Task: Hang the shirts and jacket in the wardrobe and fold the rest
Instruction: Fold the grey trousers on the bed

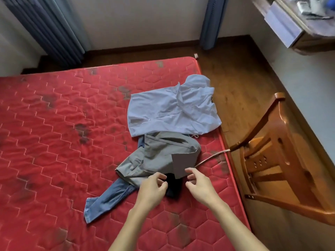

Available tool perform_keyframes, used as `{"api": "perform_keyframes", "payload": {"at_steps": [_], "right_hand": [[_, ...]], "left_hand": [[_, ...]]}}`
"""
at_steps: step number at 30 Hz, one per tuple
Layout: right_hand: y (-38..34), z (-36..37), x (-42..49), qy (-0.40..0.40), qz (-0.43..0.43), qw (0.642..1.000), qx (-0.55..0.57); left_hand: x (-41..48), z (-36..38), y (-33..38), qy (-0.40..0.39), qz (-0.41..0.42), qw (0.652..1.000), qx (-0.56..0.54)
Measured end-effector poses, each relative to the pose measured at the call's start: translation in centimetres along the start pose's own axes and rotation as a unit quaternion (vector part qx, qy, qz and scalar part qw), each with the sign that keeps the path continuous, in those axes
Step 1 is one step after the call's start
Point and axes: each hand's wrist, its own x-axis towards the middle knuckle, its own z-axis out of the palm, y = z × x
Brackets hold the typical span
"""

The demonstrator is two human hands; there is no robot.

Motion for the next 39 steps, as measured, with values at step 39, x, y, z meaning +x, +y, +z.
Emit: {"api": "perform_keyframes", "payload": {"at_steps": [39], "right_hand": [[-1.2, 4.0, 0.2, -0.283, 0.114, 0.925, 0.226]], "left_hand": [[-4.1, 3.7, -0.5, -0.357, -0.019, 0.922, -0.146]]}}
